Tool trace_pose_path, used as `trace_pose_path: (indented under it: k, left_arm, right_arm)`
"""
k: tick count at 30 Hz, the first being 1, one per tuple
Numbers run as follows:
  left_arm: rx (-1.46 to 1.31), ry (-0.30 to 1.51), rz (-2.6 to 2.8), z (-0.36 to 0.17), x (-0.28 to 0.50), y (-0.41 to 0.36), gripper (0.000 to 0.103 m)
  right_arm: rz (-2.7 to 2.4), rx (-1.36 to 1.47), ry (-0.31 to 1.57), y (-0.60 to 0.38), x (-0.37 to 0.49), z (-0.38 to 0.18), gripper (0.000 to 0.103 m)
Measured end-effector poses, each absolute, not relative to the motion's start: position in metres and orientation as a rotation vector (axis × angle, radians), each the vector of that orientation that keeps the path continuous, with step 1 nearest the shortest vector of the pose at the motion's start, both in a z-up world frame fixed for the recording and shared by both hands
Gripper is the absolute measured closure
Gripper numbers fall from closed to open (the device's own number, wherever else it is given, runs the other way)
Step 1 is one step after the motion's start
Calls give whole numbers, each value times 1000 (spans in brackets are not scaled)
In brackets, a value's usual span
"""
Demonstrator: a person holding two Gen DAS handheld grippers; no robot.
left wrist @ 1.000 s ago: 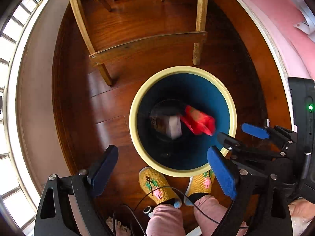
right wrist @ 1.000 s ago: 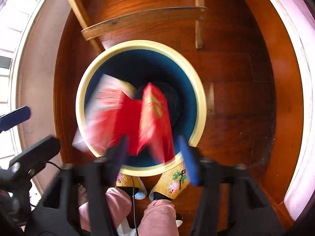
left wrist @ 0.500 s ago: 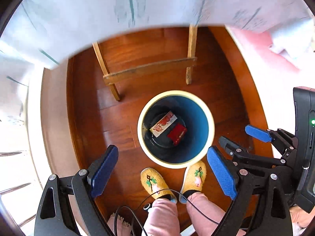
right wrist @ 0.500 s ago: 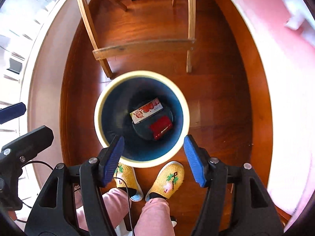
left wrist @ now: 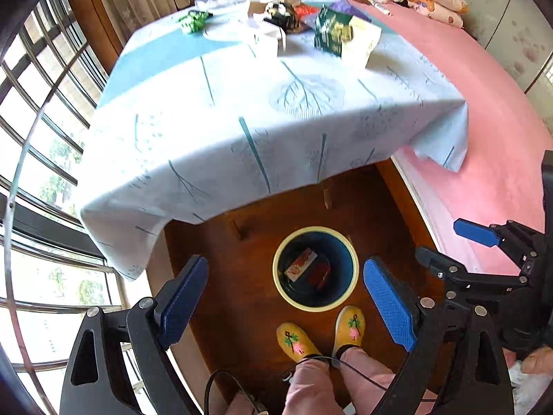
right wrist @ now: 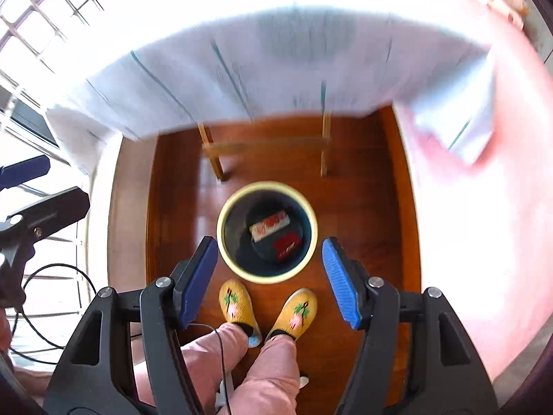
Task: Collect trash
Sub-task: 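Raise both tools back toward the table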
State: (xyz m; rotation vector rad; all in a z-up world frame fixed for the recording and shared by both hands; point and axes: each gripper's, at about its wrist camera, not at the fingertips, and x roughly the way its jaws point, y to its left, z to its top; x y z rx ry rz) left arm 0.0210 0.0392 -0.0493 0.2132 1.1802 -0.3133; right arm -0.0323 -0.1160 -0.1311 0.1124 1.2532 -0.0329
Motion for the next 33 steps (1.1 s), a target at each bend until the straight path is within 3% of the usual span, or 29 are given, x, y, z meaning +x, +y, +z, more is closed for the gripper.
trace_pose_path:
  k: [9,16,25,33]
  left_arm:
    - [140,1019,-292,53,32,74,11]
    - [143,928,-296,107,41,86,12]
    - [129,899,-280,129,64,80,12]
    - [116,924,-256,120,116,54,12]
  right_arm:
    - [-83,30,1016,-99,-38,12,43]
    - [-117,43,917,-98,-38,75,43]
    - [-74,5,871,-93,-30,95,43]
    - [-15,12,883,-108,30,83,43]
